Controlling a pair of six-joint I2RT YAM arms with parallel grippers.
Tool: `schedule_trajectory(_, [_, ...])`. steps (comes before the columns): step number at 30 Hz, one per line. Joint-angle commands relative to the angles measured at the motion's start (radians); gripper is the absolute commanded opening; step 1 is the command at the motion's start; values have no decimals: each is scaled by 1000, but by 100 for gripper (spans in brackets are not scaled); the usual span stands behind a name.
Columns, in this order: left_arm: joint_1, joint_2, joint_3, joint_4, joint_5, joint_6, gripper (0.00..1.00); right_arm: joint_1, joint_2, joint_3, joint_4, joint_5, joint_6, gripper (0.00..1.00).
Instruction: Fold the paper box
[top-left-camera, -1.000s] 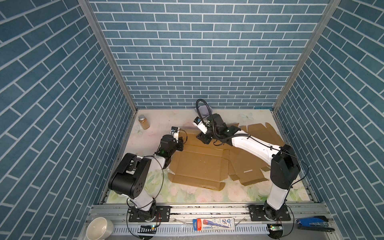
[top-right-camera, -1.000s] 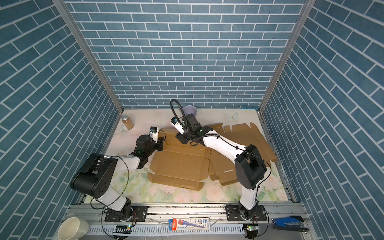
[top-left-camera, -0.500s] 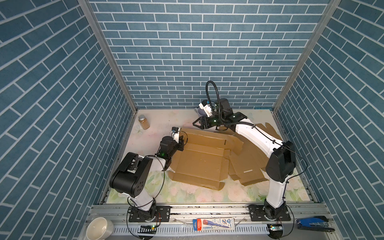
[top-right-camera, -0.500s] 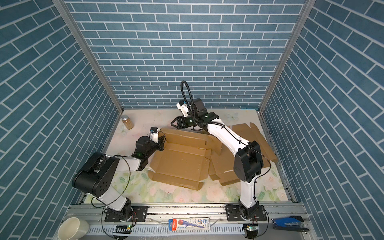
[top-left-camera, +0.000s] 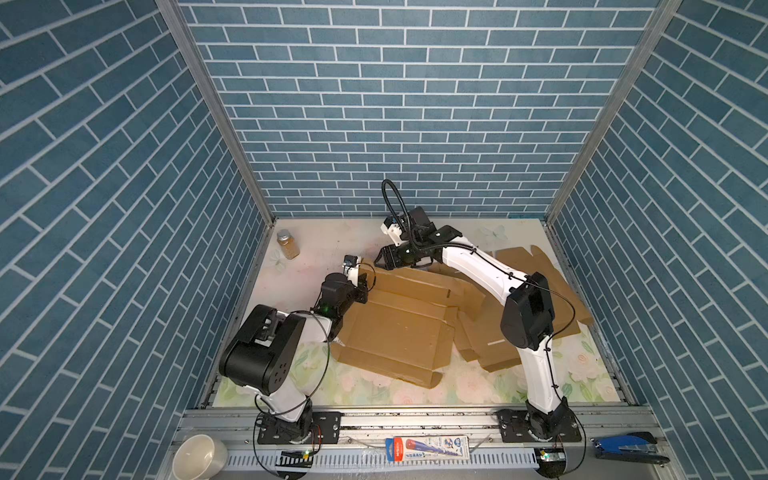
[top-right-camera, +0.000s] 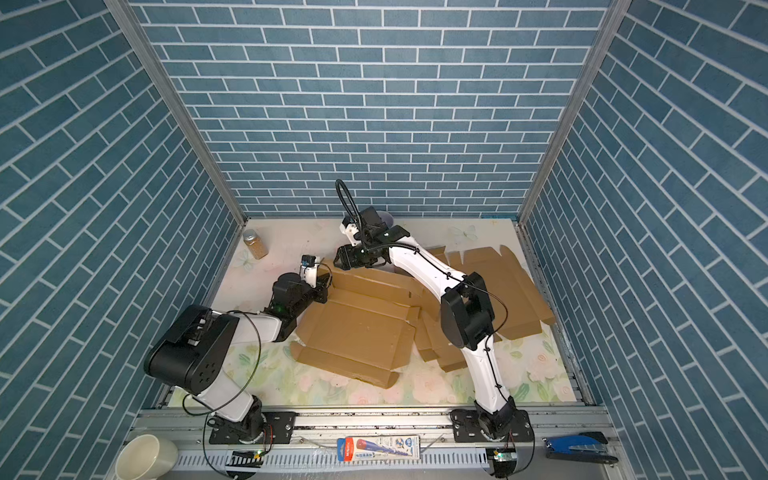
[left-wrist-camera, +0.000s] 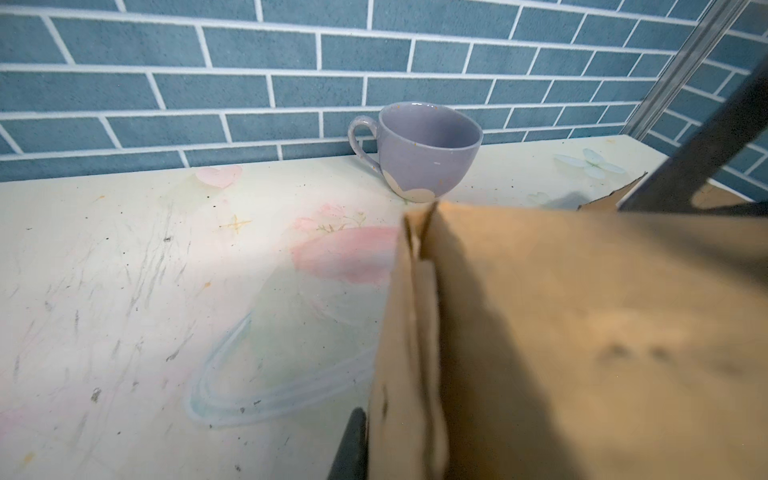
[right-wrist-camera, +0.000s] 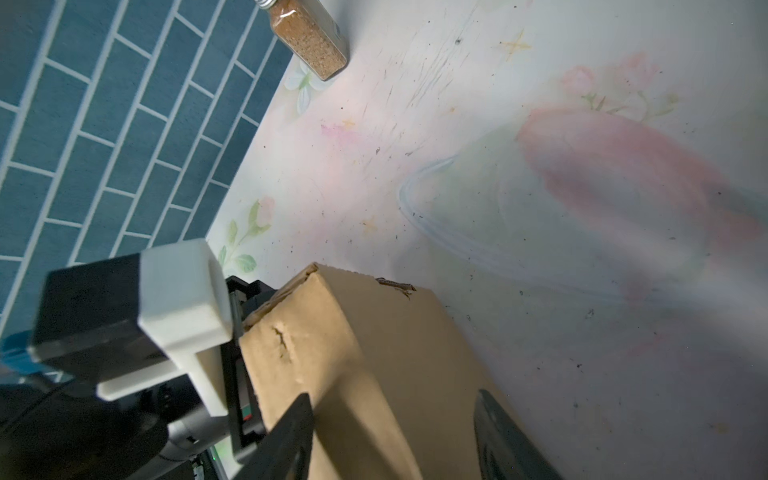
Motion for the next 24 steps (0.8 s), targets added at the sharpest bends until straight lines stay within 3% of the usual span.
schedule_trajectory(1, [-5,3,-10,30,-19,-31,19,0,31,19,-67,47,-49,59])
schedule_trajectory(6, [1,-16,-35,37,-37,-41,30,1,17,-18,-42,54,-57,59])
schedule_trajectory(12, [5,-19,-38,53,-35,-45,34,1,31,-18,-56,68,-71,57])
schedule_trajectory(19, [6,36,-3,79,-21,-52,16,4,75,109,-126,83,-81,59])
schedule_trajectory(24, [-5,46,-12,100,-33,-51,11,4,86,182,-136,77,-59,61])
